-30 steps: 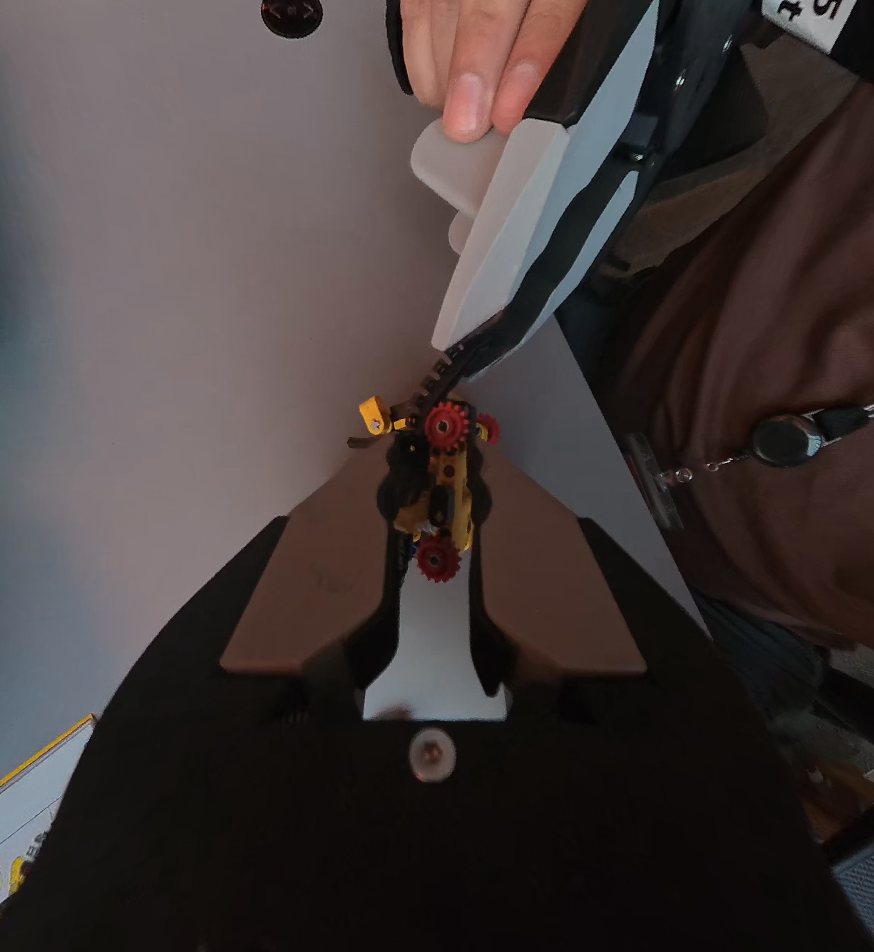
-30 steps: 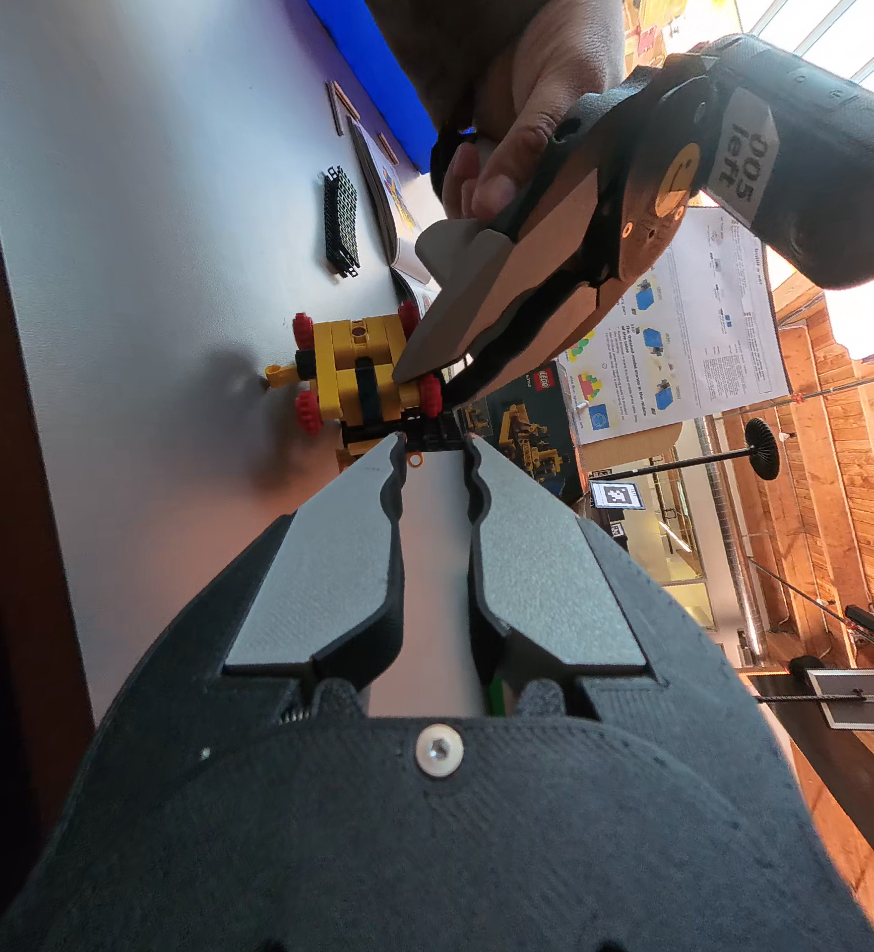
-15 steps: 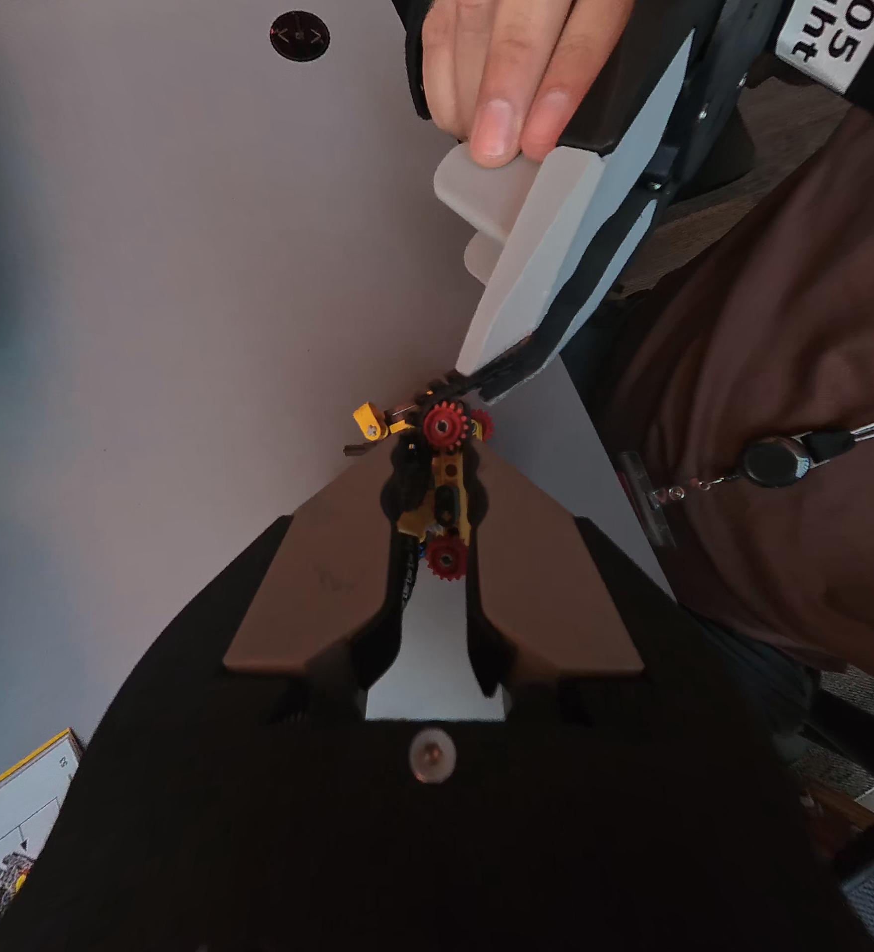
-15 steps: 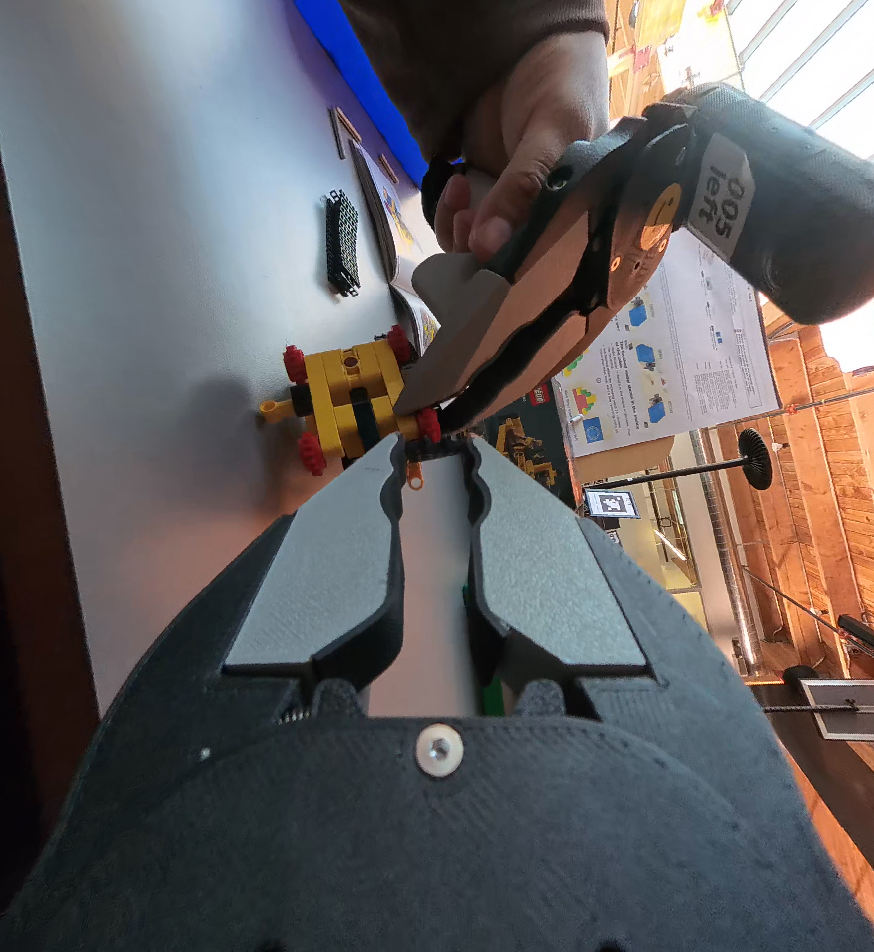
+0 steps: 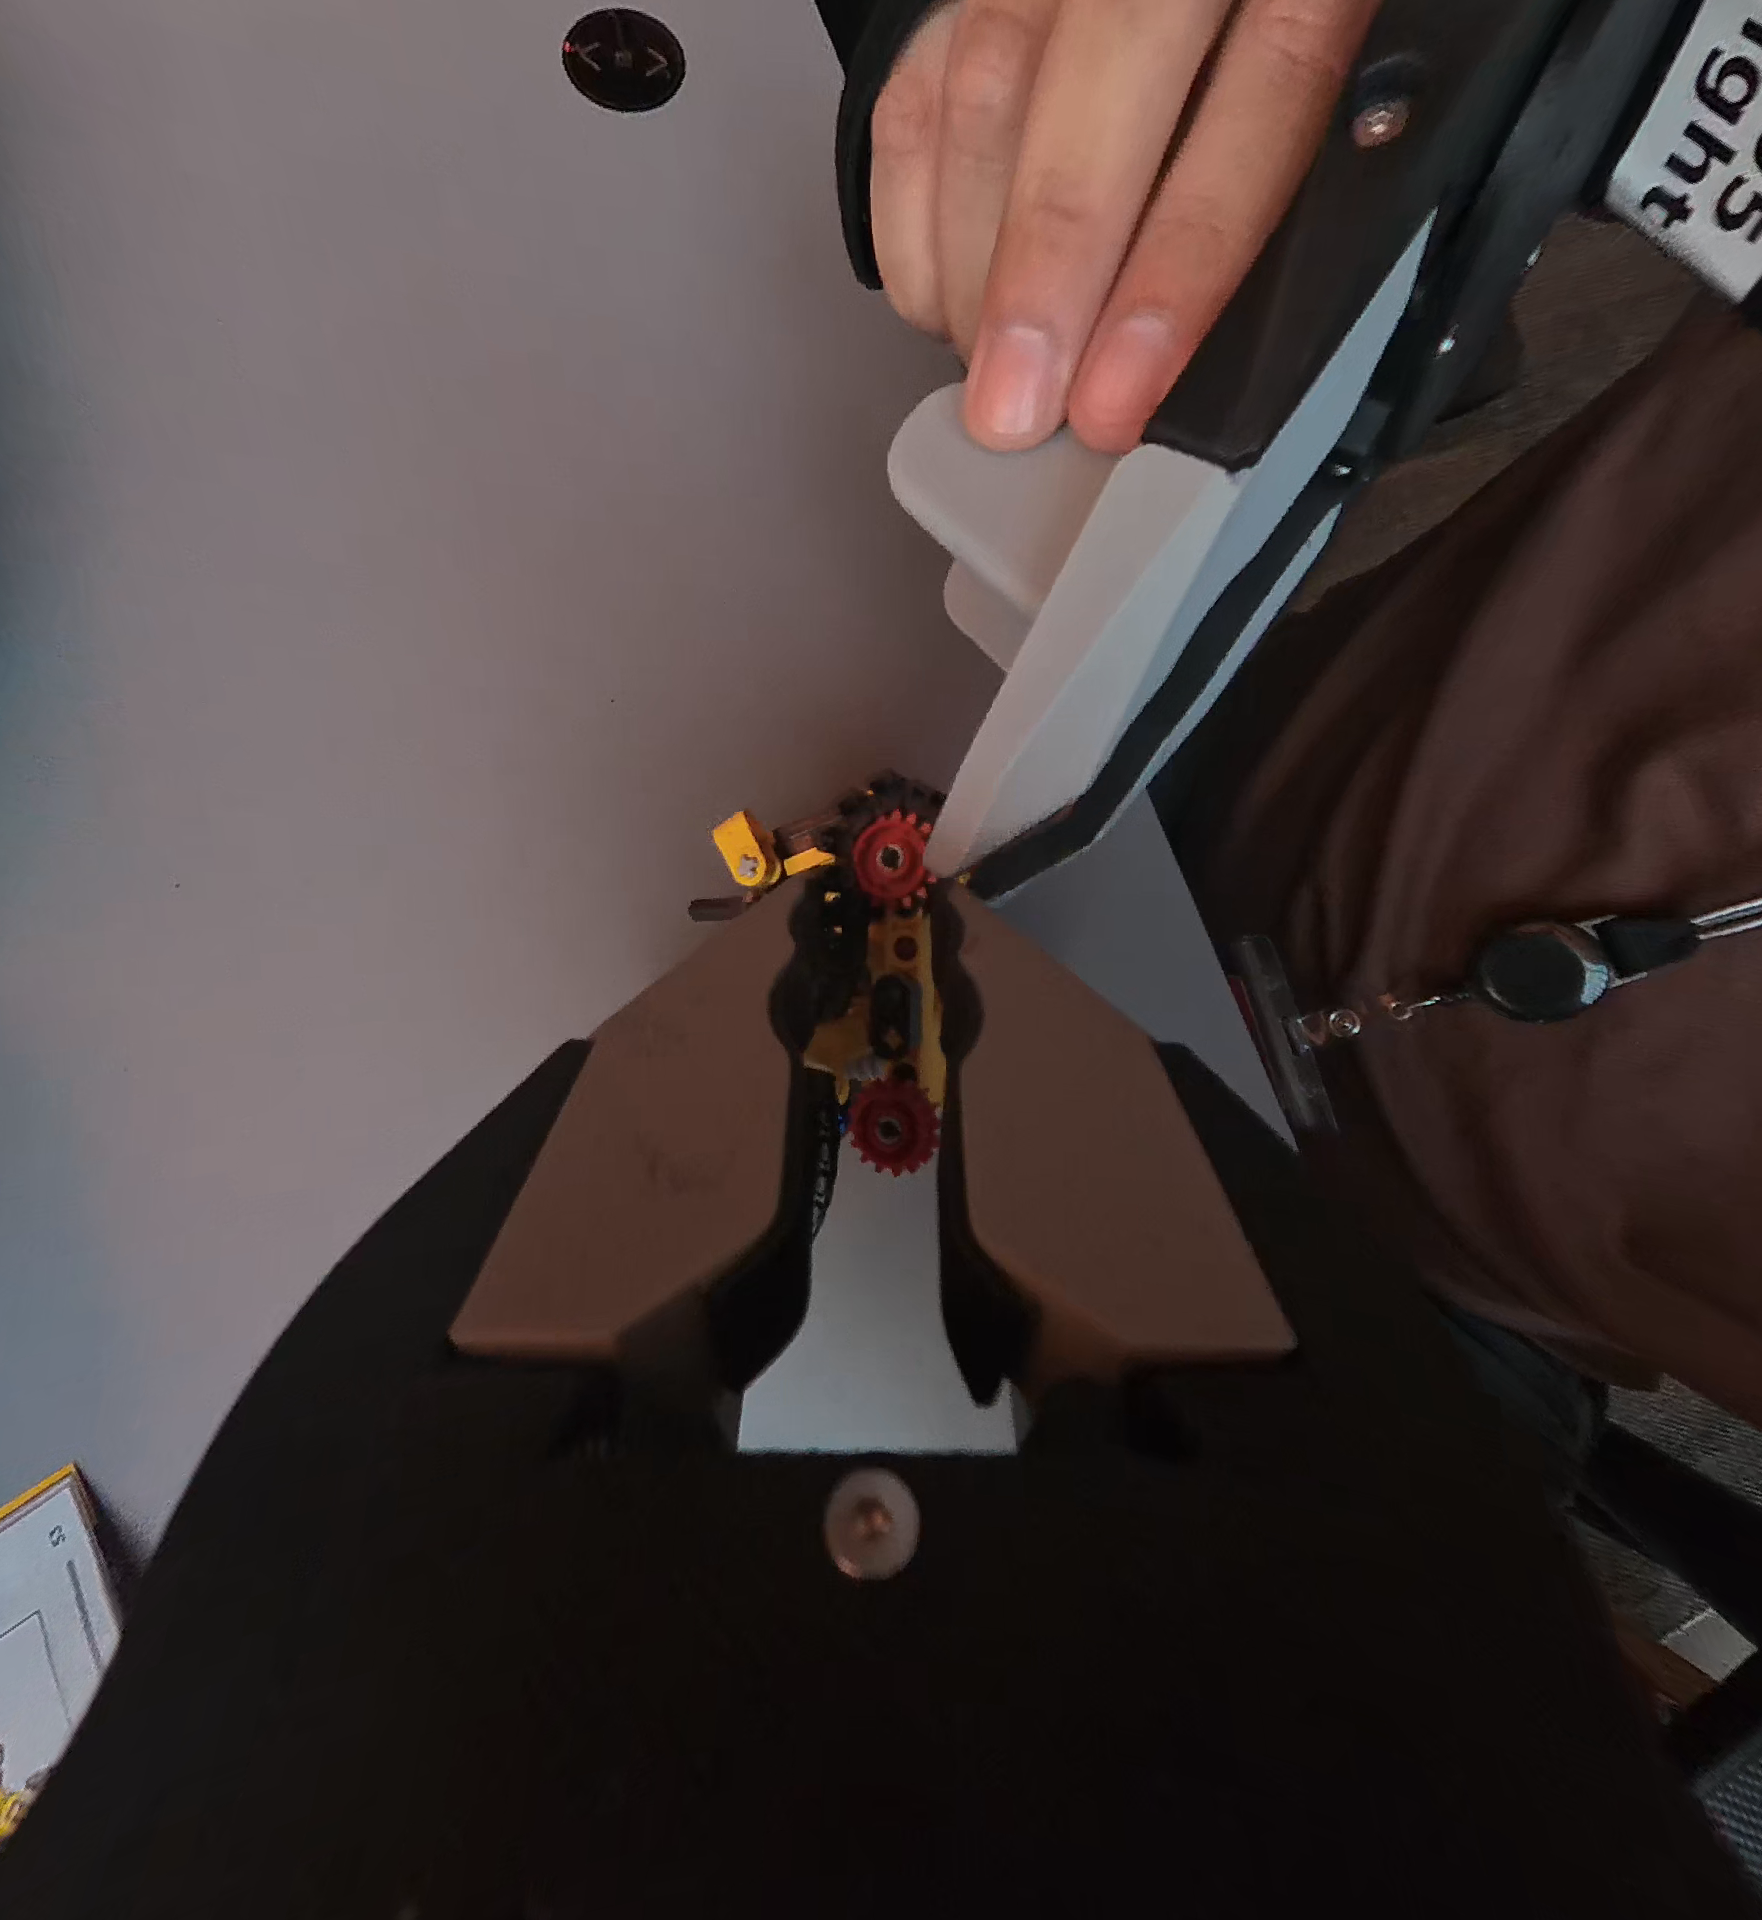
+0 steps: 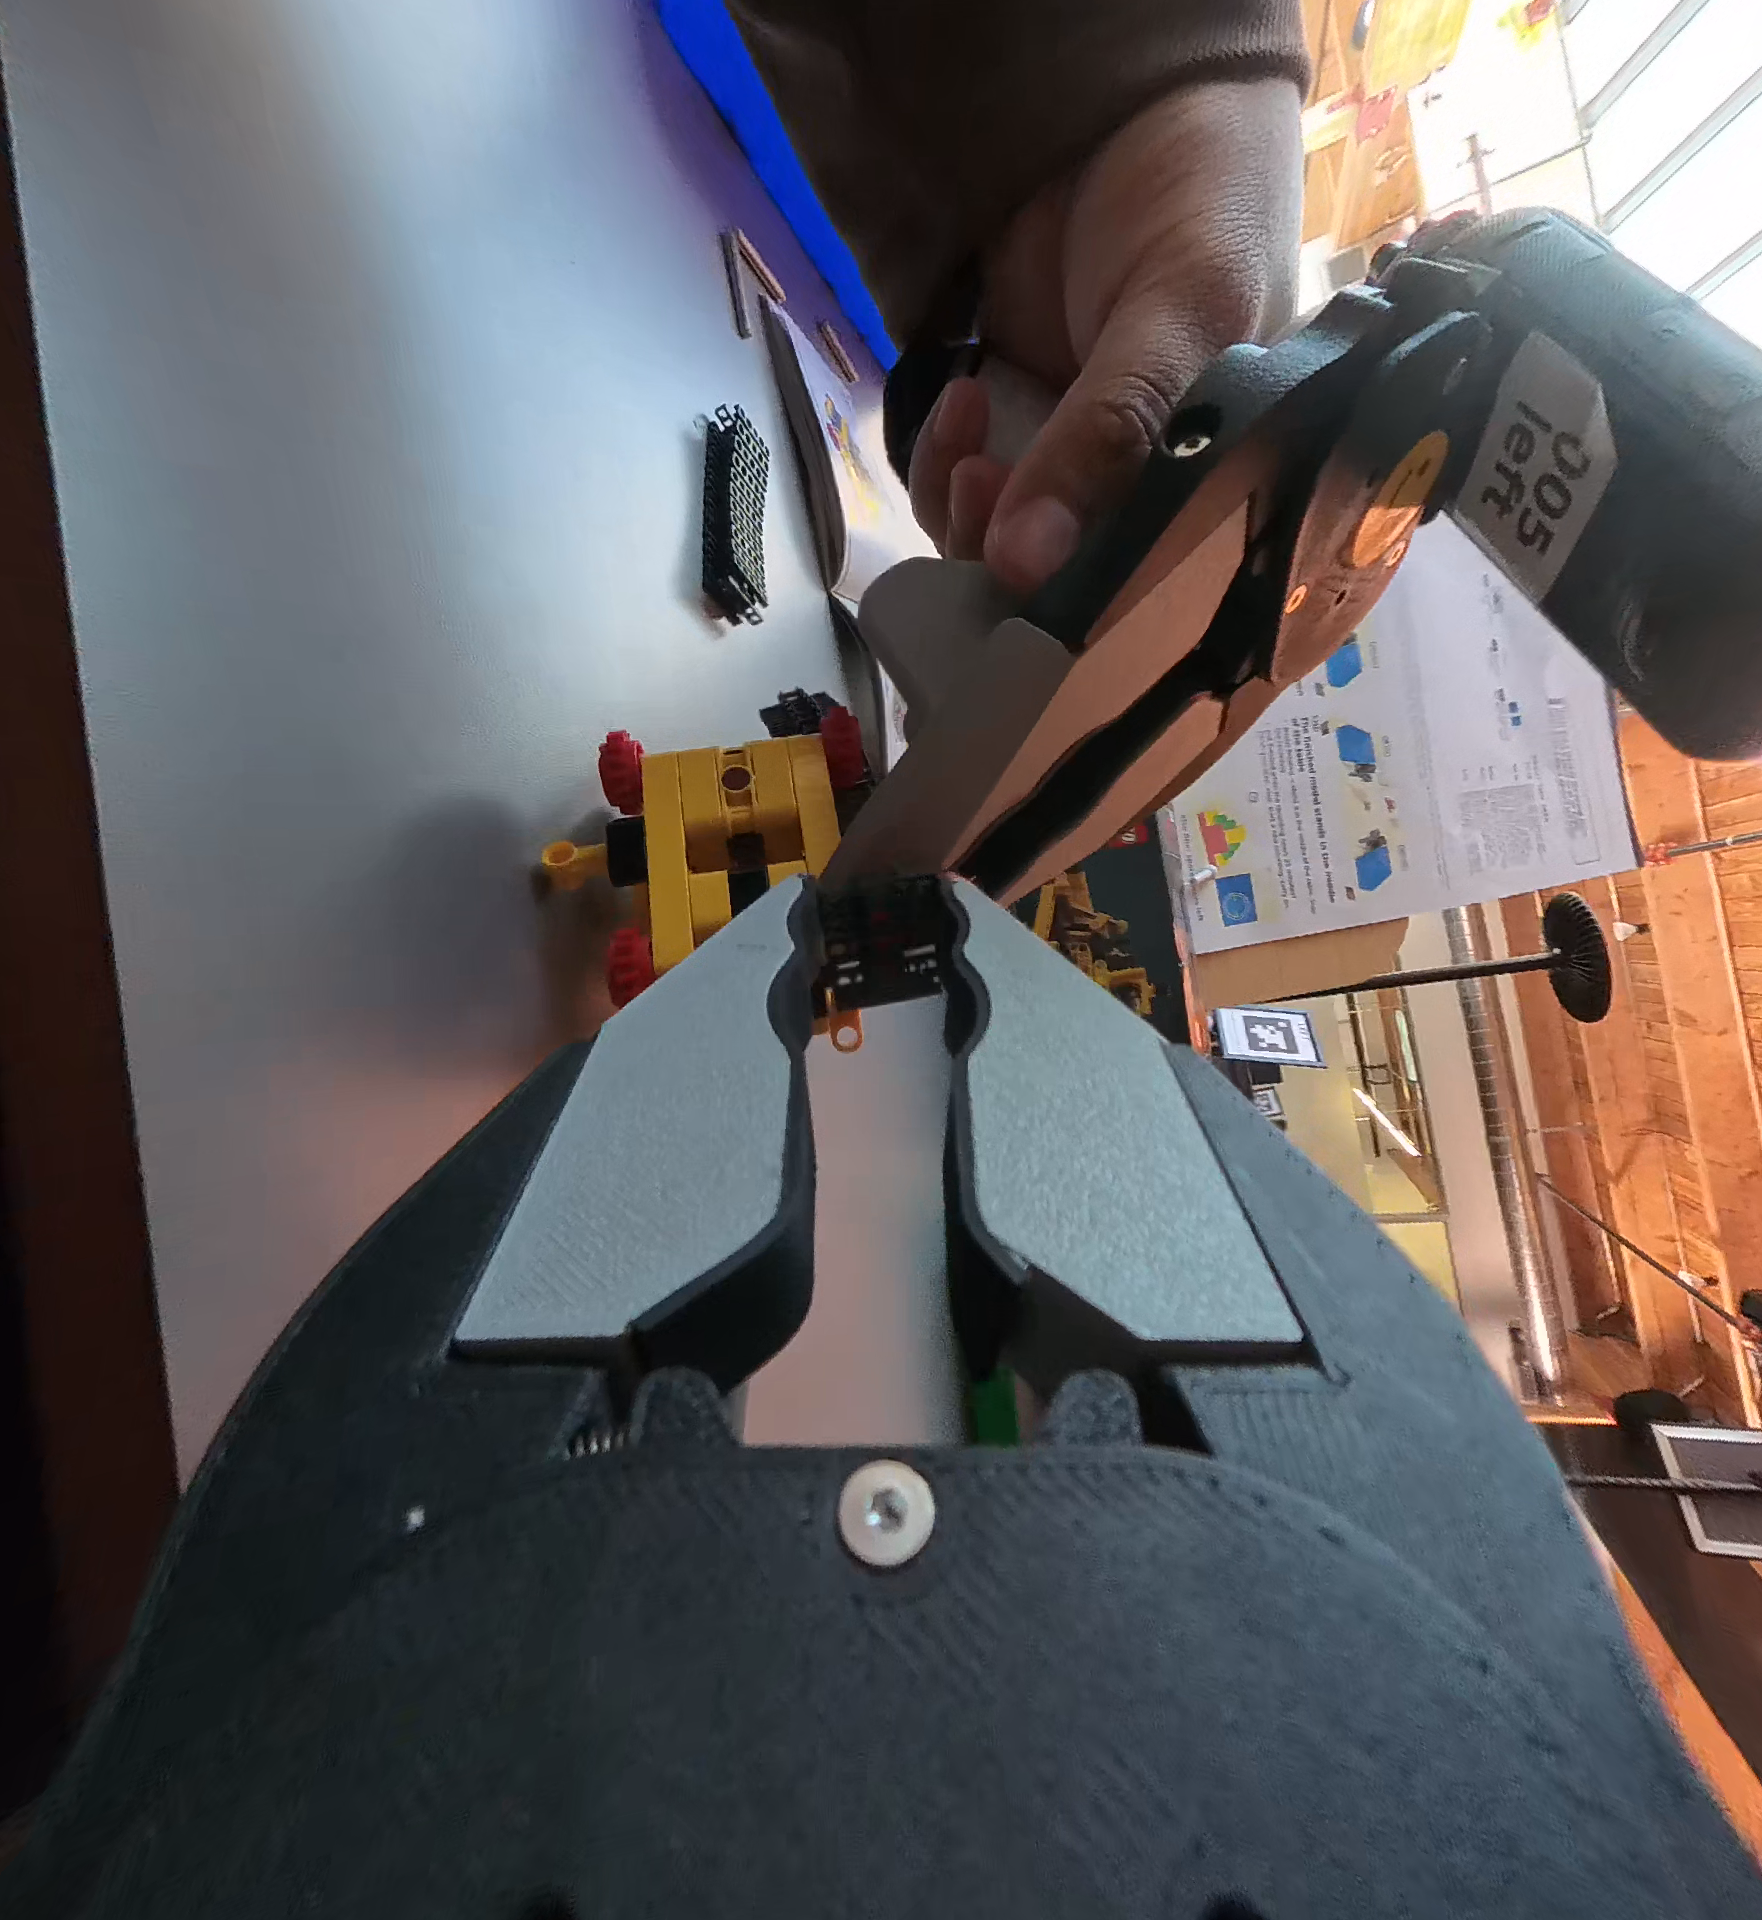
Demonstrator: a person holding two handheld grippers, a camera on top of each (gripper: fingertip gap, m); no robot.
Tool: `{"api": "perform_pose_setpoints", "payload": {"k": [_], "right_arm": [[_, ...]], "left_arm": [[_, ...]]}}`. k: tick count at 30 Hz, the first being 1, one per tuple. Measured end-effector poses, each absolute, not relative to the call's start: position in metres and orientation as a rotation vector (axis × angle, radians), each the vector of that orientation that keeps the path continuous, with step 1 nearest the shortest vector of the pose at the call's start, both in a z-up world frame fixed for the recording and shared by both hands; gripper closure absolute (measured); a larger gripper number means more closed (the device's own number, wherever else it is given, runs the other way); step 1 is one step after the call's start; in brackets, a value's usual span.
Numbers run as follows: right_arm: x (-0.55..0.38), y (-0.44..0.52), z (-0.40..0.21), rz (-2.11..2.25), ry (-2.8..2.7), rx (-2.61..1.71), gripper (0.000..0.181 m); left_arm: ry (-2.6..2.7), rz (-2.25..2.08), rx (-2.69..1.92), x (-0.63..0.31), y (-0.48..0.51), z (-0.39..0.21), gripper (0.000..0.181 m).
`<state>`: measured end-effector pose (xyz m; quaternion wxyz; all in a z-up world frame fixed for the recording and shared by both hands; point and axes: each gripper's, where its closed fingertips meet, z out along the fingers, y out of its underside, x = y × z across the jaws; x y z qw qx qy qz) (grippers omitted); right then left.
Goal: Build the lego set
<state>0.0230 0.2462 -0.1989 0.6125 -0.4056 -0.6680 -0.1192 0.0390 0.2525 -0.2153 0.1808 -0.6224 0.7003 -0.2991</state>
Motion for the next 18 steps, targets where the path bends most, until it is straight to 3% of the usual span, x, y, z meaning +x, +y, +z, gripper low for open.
{"api": "perform_pose_setpoints", "payload": {"k": [18], "right_arm": [[0.0182,0.2508,-0.2060,-0.299,-1.578,-0.945,0.163]], "left_arm": [[1.907,-1.011,-1.893,0.0329,0.2499,-0.2176,0.159]]}}
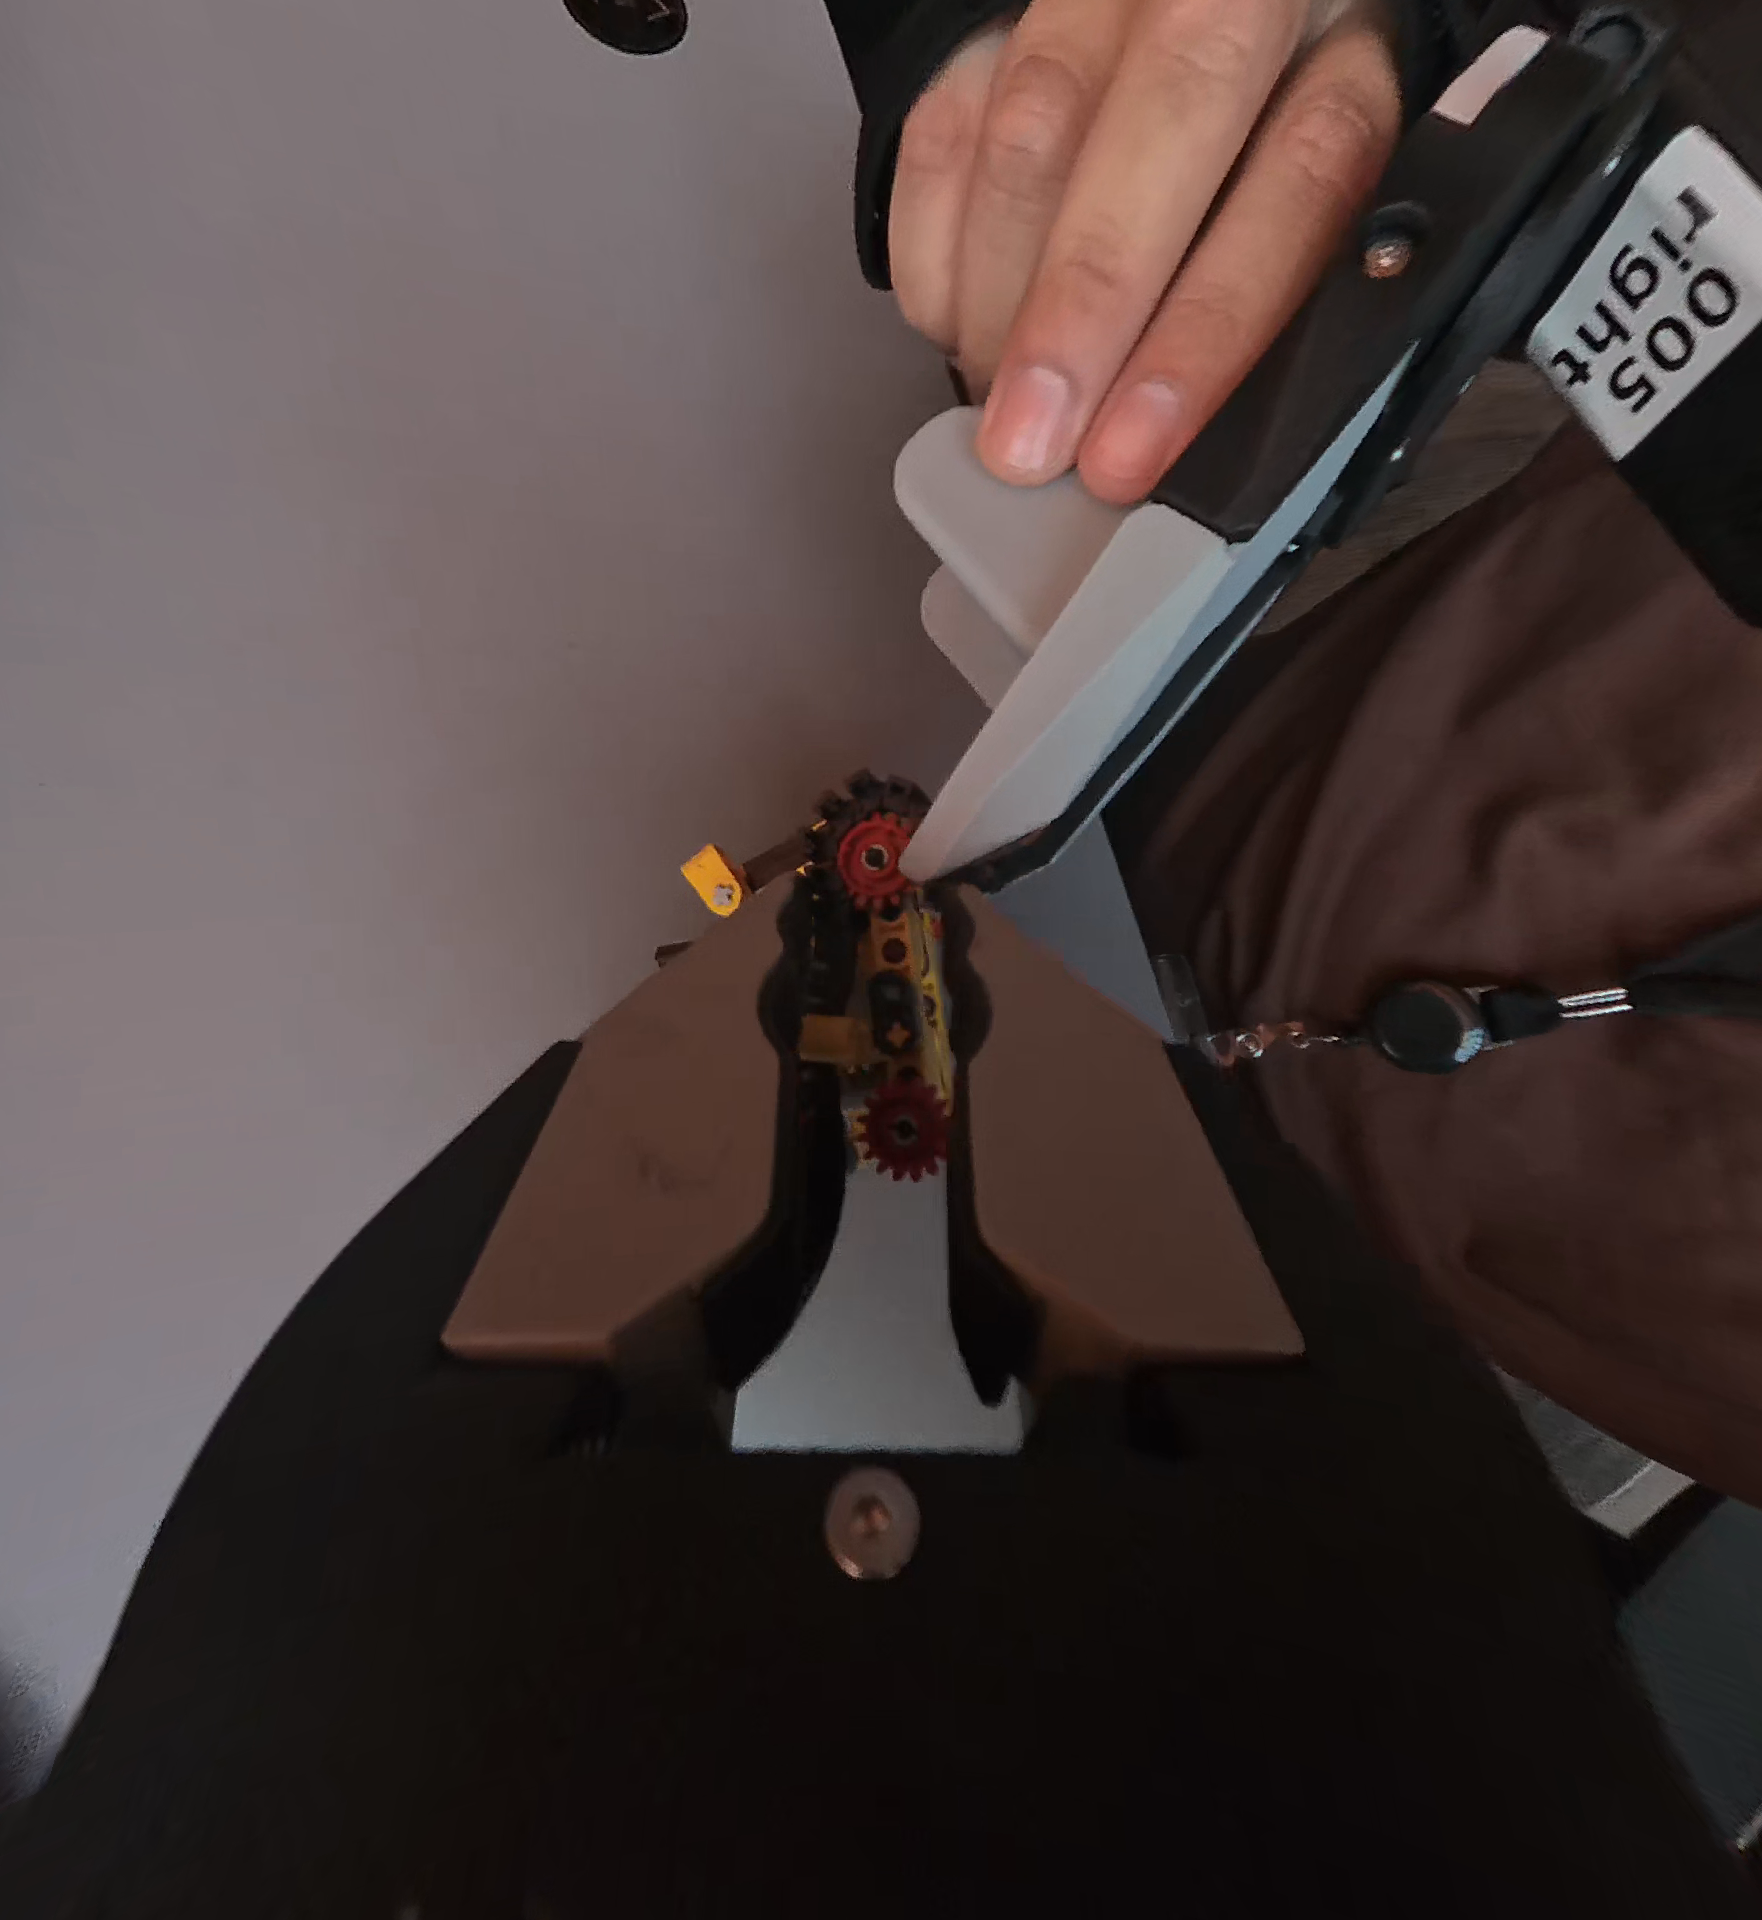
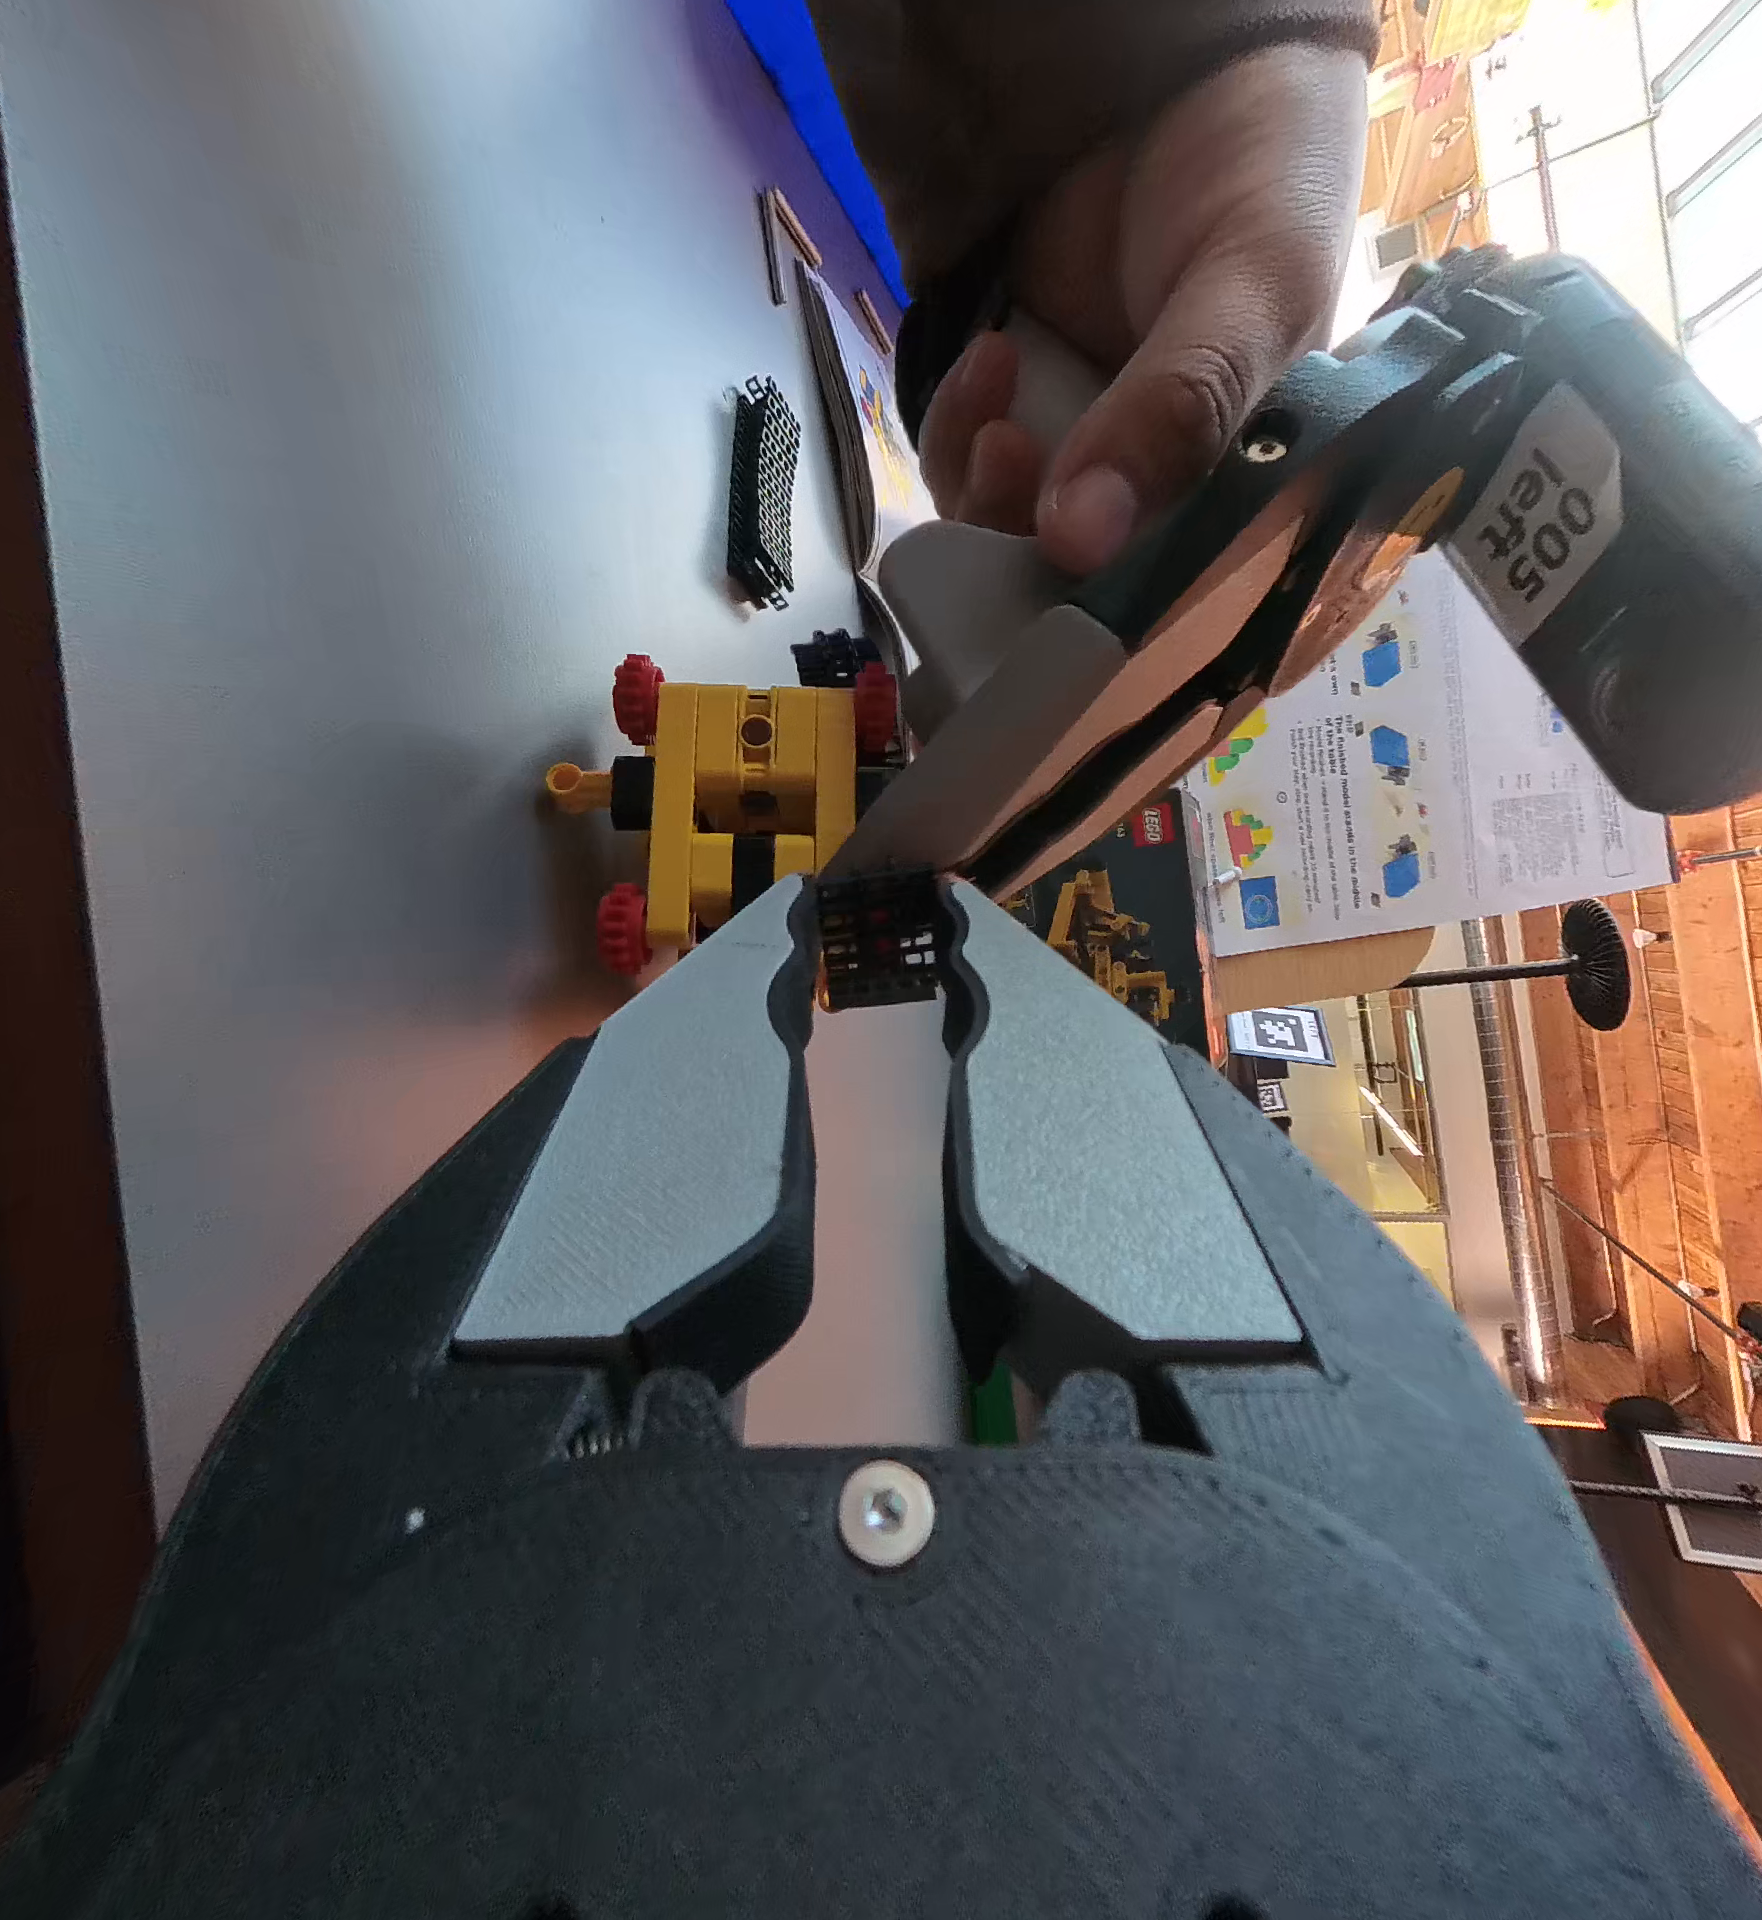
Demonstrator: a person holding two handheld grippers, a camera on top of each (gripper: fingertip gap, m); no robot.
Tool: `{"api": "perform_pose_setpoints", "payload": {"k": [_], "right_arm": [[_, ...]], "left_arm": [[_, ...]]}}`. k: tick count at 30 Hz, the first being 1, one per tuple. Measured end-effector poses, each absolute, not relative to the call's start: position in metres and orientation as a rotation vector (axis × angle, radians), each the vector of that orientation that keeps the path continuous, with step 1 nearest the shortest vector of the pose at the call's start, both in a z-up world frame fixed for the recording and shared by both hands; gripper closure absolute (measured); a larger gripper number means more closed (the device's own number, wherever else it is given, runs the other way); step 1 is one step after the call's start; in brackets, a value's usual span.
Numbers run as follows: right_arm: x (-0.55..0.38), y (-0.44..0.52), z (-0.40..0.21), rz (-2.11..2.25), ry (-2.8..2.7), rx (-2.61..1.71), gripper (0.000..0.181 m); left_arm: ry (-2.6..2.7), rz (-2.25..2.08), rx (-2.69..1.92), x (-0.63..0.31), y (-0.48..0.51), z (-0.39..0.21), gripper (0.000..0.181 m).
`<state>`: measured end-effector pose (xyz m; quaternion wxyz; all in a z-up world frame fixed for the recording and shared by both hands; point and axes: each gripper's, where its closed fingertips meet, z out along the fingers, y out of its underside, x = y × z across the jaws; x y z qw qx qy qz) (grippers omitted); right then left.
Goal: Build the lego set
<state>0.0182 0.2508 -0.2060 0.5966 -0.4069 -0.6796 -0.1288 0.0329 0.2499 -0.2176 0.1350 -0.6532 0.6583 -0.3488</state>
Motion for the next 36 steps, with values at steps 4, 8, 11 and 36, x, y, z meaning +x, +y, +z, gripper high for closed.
{"api": "perform_pose_setpoints", "payload": {"k": [4,8,11,36], "right_arm": [[0.017,0.251,-0.207,-0.296,-1.573,-0.951,0.163],[0.015,0.251,-0.207,-0.290,-1.573,-0.950,0.163],[0.014,0.253,-0.207,-0.295,-1.573,-0.956,0.162],[0.016,0.261,-0.209,-0.283,-1.540,-1.010,0.162]], "left_arm": [[1.882,-1.130,-1.915,0.028,0.244,-0.215,0.149],[1.856,-1.231,-1.932,0.026,0.239,-0.211,0.138],[1.843,-1.246,-1.949,0.025,0.238,-0.210,0.134],[1.732,-0.986,-2.005,0.028,0.258,-0.219,0.161]]}}
